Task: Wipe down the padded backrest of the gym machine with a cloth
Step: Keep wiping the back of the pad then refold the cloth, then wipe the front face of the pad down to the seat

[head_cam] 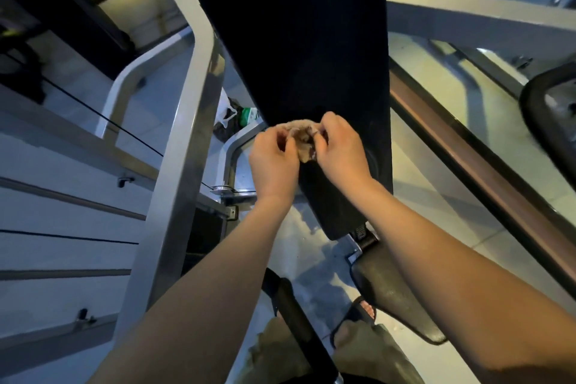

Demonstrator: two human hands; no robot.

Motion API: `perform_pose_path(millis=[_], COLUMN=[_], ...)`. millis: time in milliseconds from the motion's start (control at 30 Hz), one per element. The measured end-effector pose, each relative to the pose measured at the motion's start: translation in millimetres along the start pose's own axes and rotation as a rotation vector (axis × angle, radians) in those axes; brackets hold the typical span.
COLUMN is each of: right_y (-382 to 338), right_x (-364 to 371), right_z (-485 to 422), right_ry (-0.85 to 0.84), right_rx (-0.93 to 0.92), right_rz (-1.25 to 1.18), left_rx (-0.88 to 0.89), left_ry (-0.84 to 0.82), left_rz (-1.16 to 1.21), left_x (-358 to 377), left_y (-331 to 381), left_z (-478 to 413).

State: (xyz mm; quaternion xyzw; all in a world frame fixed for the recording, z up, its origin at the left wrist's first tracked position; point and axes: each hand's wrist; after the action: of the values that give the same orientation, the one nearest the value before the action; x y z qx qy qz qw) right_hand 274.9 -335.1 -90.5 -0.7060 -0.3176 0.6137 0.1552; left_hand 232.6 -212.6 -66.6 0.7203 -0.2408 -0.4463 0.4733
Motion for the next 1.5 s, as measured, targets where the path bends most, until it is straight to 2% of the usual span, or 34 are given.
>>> perform_pose_path(millis=[167,333,433,533,700,867,967,1033,1133,1233,1333,1500], right_y=[22,42,60,66,38,10,3,-3,-4,-1,15,77], right_x=[30,25,7,-16,-51,-69,-79,-88,-102,-116,-130,-138], right_z=[10,30,55,74,106,146,160,161,149,131,110,75], right_ry=[-0.131,-0.33,-0.316,-0.192,-0.038,-0.221,-0.234,-0.218,-0.278,-0.383,-0.407,-0.365], right_rx=[0.046,0.051,0.062,0.132,0.208,0.081,0.046,0.045,0.025,-0.004,-0.051,0.108], right_rz=[0.035,0.167,0.185,0.055,-0.178,-0.291,-0.304,-0.262,-0.231,-0.339,-0.399,-0.547], left_rx=[0.027,-0.172,-0.283,-0.316,-0.492,-0.576,-0.576,-0.552,-0.484,-0.429,-0.429,-0.434], left_ry=[-0.146,-0.271,-0.333,-0.268,-0.197,-0.215,-0.269,-0.296,-0.343,-0.349,-0.3,-0.283], left_rz=[-0.334,-0.445,-0.196,0.036,0.466,0.8,0.917,0.861,0.651,0.569,0.535,0.431], left_x=[24,32,27,21,9,-20,-39,-49,-59,-55,-32,32], left_y=[-18,-25,-26,-16,1,15,28,39,55,68,81,105], left_z=[-1,22,49,75,117,144,158,162,160,152,140,119])
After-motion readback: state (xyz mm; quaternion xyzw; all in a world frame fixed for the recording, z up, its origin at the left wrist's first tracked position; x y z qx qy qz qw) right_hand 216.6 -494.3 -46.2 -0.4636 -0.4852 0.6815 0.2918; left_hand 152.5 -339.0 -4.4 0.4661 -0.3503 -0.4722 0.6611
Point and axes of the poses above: each hand's wrist, its own z-axis away from the middle knuckle, its own x-axis out of the palm, y = z × x, and after that the axes turned 15 degrees about z, right-handed
